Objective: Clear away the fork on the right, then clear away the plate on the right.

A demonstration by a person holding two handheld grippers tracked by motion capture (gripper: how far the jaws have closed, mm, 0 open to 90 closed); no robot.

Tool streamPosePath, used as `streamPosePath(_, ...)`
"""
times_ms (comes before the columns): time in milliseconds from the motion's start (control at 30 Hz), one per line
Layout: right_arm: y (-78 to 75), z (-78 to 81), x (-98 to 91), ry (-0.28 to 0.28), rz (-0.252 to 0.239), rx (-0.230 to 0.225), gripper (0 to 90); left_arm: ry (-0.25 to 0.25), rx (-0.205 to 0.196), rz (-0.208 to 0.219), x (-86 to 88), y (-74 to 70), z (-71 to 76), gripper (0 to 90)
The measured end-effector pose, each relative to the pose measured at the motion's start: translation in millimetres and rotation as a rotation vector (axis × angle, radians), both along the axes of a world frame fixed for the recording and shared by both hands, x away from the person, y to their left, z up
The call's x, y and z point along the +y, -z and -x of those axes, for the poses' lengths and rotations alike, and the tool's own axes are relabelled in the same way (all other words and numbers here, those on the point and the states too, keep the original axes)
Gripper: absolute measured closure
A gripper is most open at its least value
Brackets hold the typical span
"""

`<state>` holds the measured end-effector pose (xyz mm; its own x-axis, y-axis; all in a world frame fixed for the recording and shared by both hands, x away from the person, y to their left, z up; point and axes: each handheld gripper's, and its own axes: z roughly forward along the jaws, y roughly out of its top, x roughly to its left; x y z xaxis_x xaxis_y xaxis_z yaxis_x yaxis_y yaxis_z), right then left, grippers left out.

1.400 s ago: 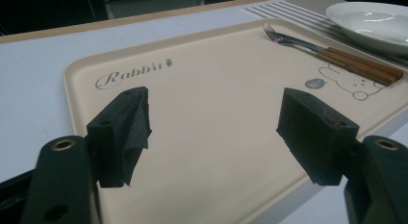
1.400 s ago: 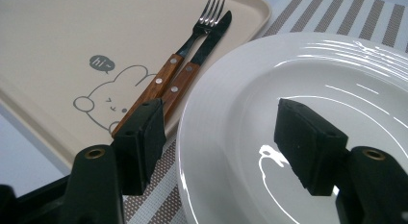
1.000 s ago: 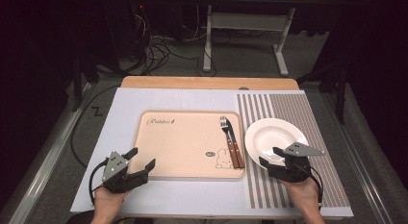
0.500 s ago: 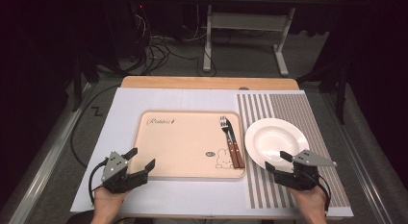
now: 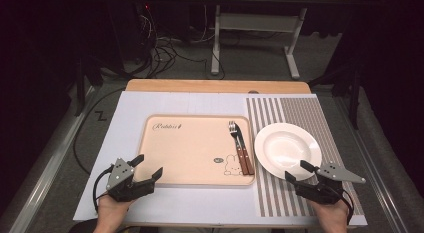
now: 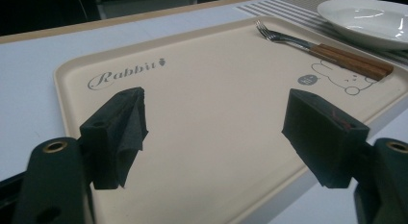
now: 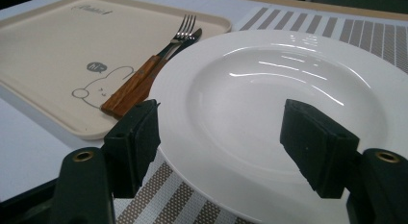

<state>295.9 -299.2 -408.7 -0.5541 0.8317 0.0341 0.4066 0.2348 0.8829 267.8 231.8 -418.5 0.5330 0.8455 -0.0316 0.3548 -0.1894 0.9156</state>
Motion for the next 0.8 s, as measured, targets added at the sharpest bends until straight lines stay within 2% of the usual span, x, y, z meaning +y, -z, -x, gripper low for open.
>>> streamPosePath(167, 0.1, -0.3, -0.5, 0.01, -0.002, -0.024, 31.8, -0.009, -0.002, 0.005, 0.5, -0.4, -0.1, 23.9)
streamPosePath(300, 0.6, -1.7, -4.8, 0.029, -0.024, -0.018, 31.0, -0.016, 0.0, 0.014, 1.6, -0.4, -0.6, 23.9)
streamPosePath(400, 0.1, -2.6, -6.8, 0.021, -0.062, 0.002, 37.0, -0.018, -0.004, 0.014, 2.0, -1.0, 0.4, 24.1)
streamPosePath(433, 0.0, -2.7, -6.8, 0.02, -0.068, 0.004, 36.4, -0.019, -0.005, 0.015, 2.2, -1.1, 0.6, 24.2)
streamPosePath(567, -0.1, -3.6, -6.8, 0.024, -0.058, 0.001, 35.2, -0.026, -0.002, 0.014, 2.0, -1.3, 0.0, 24.4)
streamPosePath(800, -1.7, -4.3, -12.2, 0.027, -0.097, 0.009, 38.1, -0.026, -0.009, 0.002, 1.4, -2.6, 0.4, 24.8)
